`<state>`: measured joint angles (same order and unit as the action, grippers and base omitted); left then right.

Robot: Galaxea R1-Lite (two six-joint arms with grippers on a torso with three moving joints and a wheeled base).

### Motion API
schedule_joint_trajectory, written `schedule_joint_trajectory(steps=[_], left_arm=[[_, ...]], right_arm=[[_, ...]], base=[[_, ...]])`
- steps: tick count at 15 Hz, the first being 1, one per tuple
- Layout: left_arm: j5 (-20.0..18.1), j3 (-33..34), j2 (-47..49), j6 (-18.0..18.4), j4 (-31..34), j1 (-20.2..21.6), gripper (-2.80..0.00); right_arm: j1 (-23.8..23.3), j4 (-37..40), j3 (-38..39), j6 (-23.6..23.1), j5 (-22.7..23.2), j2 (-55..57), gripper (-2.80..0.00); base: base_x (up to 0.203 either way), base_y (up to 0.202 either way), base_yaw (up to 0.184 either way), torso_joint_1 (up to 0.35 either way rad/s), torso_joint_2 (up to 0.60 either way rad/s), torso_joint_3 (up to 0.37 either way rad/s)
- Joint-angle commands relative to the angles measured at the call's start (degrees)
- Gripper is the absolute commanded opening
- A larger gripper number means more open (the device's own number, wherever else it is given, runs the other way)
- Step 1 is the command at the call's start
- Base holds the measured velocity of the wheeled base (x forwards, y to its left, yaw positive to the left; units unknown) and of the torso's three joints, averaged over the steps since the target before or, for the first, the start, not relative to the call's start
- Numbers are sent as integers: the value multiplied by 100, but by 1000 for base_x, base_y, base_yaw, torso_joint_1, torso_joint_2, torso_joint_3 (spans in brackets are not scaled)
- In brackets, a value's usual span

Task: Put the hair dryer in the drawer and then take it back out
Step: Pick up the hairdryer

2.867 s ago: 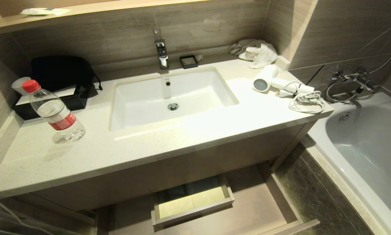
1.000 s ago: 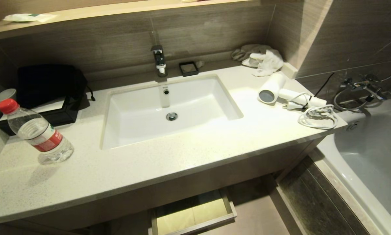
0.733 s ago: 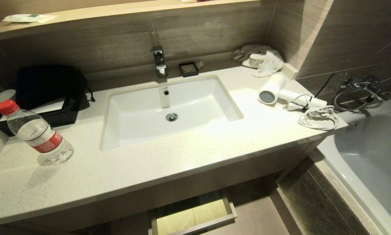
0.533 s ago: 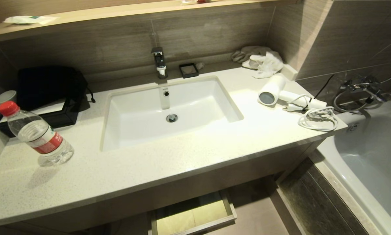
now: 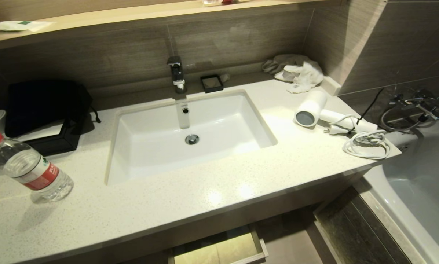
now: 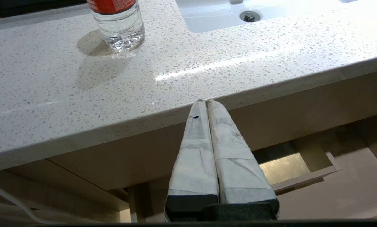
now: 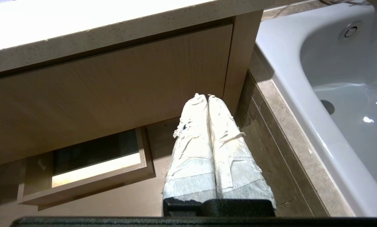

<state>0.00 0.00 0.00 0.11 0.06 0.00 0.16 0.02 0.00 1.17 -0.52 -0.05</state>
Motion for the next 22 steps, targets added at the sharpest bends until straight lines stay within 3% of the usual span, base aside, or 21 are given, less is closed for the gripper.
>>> schedule_joint_trajectory(steps=[1, 22], left_arm=[[0, 0, 0, -2, 2, 0, -280], [0, 0, 0, -2, 2, 0, -280]], right_arm=[[9, -2, 0, 7, -9, 5, -280], [2, 6, 0, 50, -36, 5, -280]], base=[[0, 0, 0, 0, 0, 0], [0, 0, 0, 0, 0, 0]])
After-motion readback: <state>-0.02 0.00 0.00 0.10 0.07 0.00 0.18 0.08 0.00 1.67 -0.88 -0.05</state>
